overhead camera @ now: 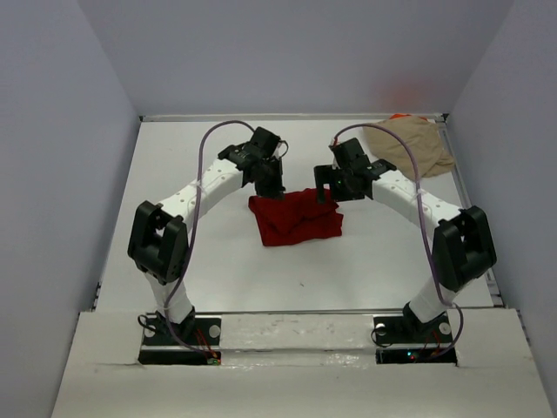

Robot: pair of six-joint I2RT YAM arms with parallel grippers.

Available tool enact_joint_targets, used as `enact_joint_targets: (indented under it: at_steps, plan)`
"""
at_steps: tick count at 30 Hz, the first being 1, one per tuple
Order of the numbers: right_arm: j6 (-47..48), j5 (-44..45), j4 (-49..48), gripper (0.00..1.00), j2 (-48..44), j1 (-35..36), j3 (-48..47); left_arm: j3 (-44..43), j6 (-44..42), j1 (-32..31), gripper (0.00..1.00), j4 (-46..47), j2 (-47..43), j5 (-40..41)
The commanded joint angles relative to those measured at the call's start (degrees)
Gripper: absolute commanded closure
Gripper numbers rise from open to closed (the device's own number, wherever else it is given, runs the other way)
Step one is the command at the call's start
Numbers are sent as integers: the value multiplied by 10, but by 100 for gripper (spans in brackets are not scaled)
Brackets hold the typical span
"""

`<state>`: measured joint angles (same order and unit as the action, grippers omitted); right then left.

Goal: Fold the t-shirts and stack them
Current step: Fold the tshirt

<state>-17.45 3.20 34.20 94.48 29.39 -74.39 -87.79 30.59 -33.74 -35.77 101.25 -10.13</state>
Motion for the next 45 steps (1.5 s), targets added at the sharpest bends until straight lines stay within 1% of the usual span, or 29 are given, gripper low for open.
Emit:
enact_joint_targets:
  at_steps: [1, 4, 5, 8, 9, 11, 12, 15, 23, 26, 27, 28, 30, 33, 39, 42, 43, 45]
  plan:
    - [13, -12, -26, 10, 11, -32, -2, 27, -7, 0, 99, -19, -24, -17]
    - [14, -19, -26, 18, 25, -50, -7, 38, 1, -1, 100, -25, -33, -26]
    - [15, -28, -26, 22, 30, -58, -11, 46, 4, -1, 100, -24, -38, -35]
    - [21, -29, -29, 23, 53, -71, -21, 58, 10, -2, 100, -25, -53, -39]
    - [22, -49, -29, 25, 60, -71, -29, 60, 11, -2, 100, -25, -54, -40]
    - [22, -57, -32, 29, 79, -71, -36, 70, 16, -5, 100, -26, -60, -45]
    - [22, -62, -33, 33, 84, -71, -37, 75, 17, -6, 100, -22, -62, -49]
    - [21, -90, -51, 37, 100, -71, -39, 86, 20, -9, 100, -17, -64, -59]
    - [27, -95, -63, 36, 118, -71, -37, 102, 24, -14, 100, -13, -63, -60]
    - [28, -95, -68, 38, 121, -71, -35, 104, 25, -15, 100, -11, -60, -62]
    - [28, -94, -69, 40, 124, -71, -34, 105, 25, -14, 100, -11, -58, -63]
    - [28, -94, -69, 47, 127, -71, -35, 105, 24, -16, 100, -11, -56, -66]
    - [25, -101, -77, 56, 135, -71, -31, 107, 25, -18, 100, -10, -55, -67]
    - [21, -105, -86, 57, 148, -71, -30, 111, 24, -19, 100, -9, -54, -67]
    - [19, -99, -94, 53, 165, -71, -30, 107, 20, -23, 100, -19, -49, -64]
    - [18, -99, -98, 54, 172, -71, -30, 106, 19, -24, 100, -20, -52, -61]
    - [18, -100, -98, 56, 177, -71, -30, 106, 19, -24, 100, -22, -51, -60]
    - [16, -106, -98, 74, 174, -71, -30, 106, 18, -25, 100, -23, -50, -59]
